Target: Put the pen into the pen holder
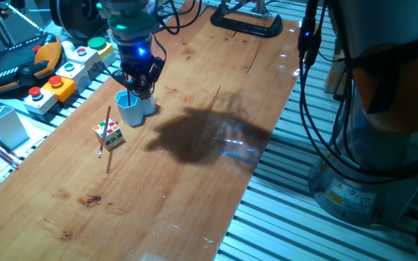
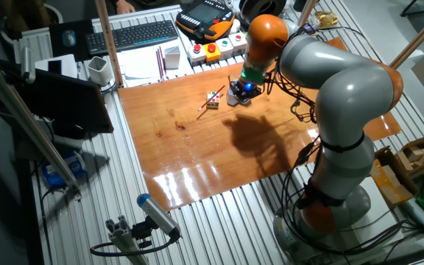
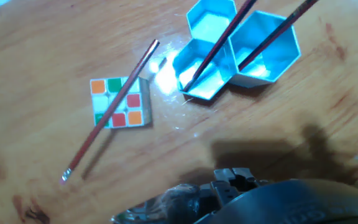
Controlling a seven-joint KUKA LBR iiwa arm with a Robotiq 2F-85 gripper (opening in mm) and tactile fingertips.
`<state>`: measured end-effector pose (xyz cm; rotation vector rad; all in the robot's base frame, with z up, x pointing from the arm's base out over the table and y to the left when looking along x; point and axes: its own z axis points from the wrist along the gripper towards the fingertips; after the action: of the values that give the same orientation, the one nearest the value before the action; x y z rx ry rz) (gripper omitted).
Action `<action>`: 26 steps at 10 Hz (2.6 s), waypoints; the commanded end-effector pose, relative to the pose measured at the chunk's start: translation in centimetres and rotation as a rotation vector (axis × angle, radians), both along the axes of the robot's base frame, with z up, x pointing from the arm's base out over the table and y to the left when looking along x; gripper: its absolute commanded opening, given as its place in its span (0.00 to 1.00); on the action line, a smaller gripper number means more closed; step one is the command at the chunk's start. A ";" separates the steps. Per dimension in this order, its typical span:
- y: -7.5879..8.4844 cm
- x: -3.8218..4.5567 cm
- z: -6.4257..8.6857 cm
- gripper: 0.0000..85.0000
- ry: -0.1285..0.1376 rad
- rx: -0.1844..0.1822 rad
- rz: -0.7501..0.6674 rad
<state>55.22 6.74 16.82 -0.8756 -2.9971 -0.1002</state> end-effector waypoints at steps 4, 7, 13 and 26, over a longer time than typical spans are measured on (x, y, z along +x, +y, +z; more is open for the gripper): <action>0.4 -0.40 -0.3 0.01 0.005 0.002 -0.012; 1.0 -0.94 -0.6 0.01 -0.003 -0.002 -0.016; 1.0 -0.97 -0.6 0.01 -0.019 -0.083 -0.021; 1.0 -0.97 -0.6 0.01 -0.136 -0.207 -0.364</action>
<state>54.26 7.76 16.20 -1.4284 -2.9980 0.1474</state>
